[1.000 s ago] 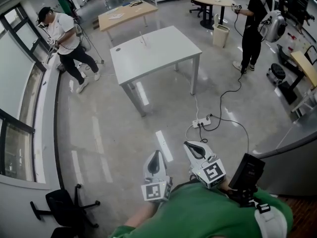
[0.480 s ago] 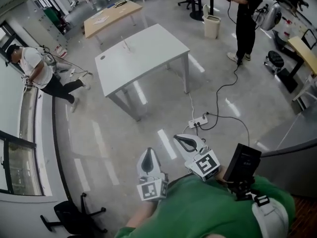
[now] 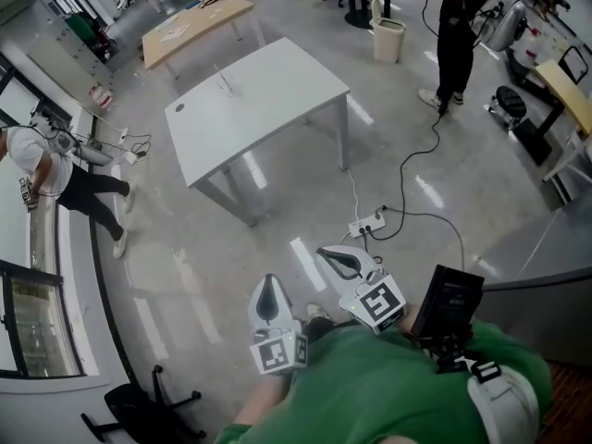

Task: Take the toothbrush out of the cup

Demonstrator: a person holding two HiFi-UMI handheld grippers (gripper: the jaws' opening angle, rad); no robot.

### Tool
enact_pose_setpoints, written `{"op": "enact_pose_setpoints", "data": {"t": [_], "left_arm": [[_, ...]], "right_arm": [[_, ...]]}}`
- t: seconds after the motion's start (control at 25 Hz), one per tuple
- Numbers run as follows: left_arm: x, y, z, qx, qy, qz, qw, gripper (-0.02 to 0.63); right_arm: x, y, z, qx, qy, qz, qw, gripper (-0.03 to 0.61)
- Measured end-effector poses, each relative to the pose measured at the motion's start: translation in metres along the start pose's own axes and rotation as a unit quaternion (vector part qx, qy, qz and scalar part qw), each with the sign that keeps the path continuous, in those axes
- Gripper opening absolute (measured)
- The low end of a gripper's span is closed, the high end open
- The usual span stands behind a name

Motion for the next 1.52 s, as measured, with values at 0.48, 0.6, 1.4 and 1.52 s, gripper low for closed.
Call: {"op": "enact_pose_setpoints", "data": {"t": [0.48, 0.6, 1.4, 1.52], "left_arm": [[0.052, 0.074, 0.012, -0.004, -0.006, -0.043, 0.9990, 0.006], [0.055, 0.092, 0.009, -0.011, -0.007, -0.045, 0.9989, 0.005], [0.173, 0.107, 0.019, -0.021, 0.020, -0.007, 0.9995, 0.005], [0.199, 0.096, 0.020, -0.017, 0.014, -0.011, 0.9997, 0.006]], "right_arm": [[0.076, 0.007, 0.021, -0.017, -0.004, -0.048, 0.999, 0.003], [0.091, 0.016, 0.014, -0.015, -0.001, -0.047, 0.999, 0.003], [0.177, -0.074, 0.039, -0.011, -0.004, -0.032, 0.999, 0.003], [0.184, -0.100, 0.039, -0.008, -0.006, -0.026, 1.000, 0.003]]}}
Point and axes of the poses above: the fingertips, and each gripper's own axes: x forward along the fingers, y to its left, z out of its top, the point moved 8 cm from there along -x, backward along the fingers, and after that the axes turned 1 degree about y, right-handed, at the moved point
